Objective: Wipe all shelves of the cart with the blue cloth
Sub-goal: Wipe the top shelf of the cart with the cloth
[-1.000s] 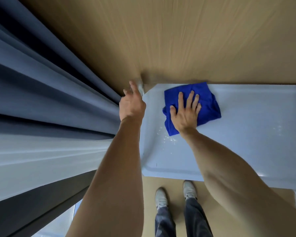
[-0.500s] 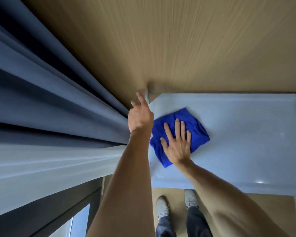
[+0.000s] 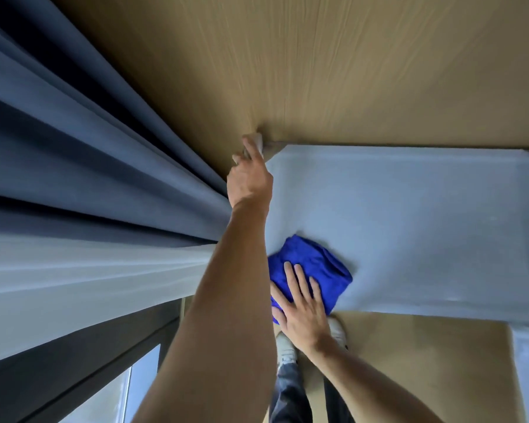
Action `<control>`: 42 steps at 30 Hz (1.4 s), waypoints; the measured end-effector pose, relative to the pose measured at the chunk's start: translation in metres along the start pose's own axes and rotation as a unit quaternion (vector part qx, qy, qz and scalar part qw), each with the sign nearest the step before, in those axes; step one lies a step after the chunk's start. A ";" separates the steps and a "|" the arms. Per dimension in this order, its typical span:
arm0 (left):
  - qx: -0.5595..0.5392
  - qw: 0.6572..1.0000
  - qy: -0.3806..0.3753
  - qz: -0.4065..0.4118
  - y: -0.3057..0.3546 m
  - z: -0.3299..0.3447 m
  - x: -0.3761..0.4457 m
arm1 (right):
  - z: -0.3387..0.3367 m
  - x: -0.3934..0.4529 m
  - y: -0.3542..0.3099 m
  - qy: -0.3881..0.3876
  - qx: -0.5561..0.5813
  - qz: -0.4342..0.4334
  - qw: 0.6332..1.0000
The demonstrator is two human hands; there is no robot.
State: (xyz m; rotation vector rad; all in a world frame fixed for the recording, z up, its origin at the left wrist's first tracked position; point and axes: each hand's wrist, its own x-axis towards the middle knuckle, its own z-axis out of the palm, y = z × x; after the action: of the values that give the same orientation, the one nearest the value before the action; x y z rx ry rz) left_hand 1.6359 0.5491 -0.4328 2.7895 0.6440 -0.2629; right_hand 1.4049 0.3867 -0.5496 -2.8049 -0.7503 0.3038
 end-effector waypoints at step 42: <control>0.054 0.998 0.026 0.017 0.015 0.004 0.005 | 0.008 0.024 0.000 0.059 0.009 0.174 0.983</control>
State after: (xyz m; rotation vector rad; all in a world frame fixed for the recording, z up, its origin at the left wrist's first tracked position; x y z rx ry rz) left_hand 1.6464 0.5364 -0.4343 2.9158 0.6116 -0.2261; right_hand 1.4234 0.4005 -0.5609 -2.8962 -0.2256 0.1972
